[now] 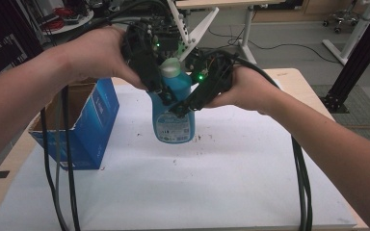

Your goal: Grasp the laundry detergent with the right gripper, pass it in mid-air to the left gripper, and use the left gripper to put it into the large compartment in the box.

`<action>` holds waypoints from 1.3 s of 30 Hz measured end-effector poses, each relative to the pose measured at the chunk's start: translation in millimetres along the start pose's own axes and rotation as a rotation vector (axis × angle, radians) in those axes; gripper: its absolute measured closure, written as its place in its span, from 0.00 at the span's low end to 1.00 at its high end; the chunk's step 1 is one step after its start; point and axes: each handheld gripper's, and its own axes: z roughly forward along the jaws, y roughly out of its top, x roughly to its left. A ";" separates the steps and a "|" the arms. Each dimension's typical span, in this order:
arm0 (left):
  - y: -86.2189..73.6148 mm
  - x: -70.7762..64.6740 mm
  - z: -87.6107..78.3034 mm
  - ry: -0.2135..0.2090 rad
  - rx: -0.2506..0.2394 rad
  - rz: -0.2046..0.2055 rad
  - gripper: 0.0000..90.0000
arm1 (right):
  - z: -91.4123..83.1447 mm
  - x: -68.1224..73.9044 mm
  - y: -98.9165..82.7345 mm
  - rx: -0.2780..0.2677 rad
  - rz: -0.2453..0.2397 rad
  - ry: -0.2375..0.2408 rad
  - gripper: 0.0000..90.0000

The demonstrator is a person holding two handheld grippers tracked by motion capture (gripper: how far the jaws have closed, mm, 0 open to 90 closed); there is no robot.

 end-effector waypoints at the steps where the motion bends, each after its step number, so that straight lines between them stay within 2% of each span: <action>1: -0.1 -0.2 -0.1 0.002 -0.001 0.002 0.42 | 0.0 0.0 0.0 0.000 0.000 0.000 0.50; 3: 0.0 -1.2 0.8 -0.002 -0.006 0.000 0.42 | 0.3 0.7 -0.1 -0.007 0.002 0.001 0.47; 7: -0.5 -2.1 0.7 -0.025 -0.023 -0.010 0.42 | -0.1 3.3 1.7 -0.016 0.011 -0.022 0.36; 8: -0.7 -2.2 0.6 -0.023 -0.030 -0.015 0.42 | 0.1 3.1 1.6 -0.022 -0.003 -0.022 0.33; 10: -1.4 -2.3 0.3 -0.027 -0.034 -0.020 0.42 | 0.0 7.4 3.6 -0.016 0.026 -0.053 0.24; 12: -2.0 -1.8 0.0 -0.028 -0.030 -0.017 0.42 | -0.1 8.0 3.9 -0.018 0.030 -0.049 0.24; 13: -2.3 -1.2 -0.3 -0.023 -0.027 -0.014 0.42 | -0.7 5.6 2.6 -0.017 -0.013 -0.040 0.23; 14: -2.6 0.0 -1.4 -0.022 -0.019 -0.005 0.42 | -1.1 6.3 0.7 0.012 0.004 -0.045 0.15; 17: -3.8 0.8 -2.5 -0.021 -0.027 -0.013 0.42 | -2.7 5.4 -1.2 0.013 0.004 -0.054 0.15; 18: -5.4 1.8 -3.6 -0.019 -0.029 -0.021 0.42 | -7.0 4.1 -2.9 0.009 0.026 -0.047 0.15; 24: -11.8 4.6 -9.5 0.000 -0.034 -0.046 0.42 | -15.0 1.0 -9.5 0.023 0.054 -0.056 0.15; 30: -20.2 6.6 -21.7 0.021 -0.055 -0.111 0.42 | -22.9 -9.0 -26.3 0.090 0.105 -0.093 0.15; 33: -24.7 8.3 -29.9 0.031 -0.073 -0.149 0.42 | -26.7 -12.0 -32.0 0.106 0.117 -0.101 0.15; 34: -28.4 9.6 -37.2 0.049 -0.081 -0.172 0.42 | -29.1 -14.3 -36.6 0.121 0.127 -0.110 0.15; 35: -28.4 9.6 -37.2 0.049 -0.081 -0.172 0.42 | -29.1 -14.3 -36.6 0.121 0.127 -0.110 0.15; 39: -36.0 11.7 -51.5 0.082 -0.099 -0.227 0.42 | -33.4 -19.0 -47.9 0.165 0.155 -0.128 0.15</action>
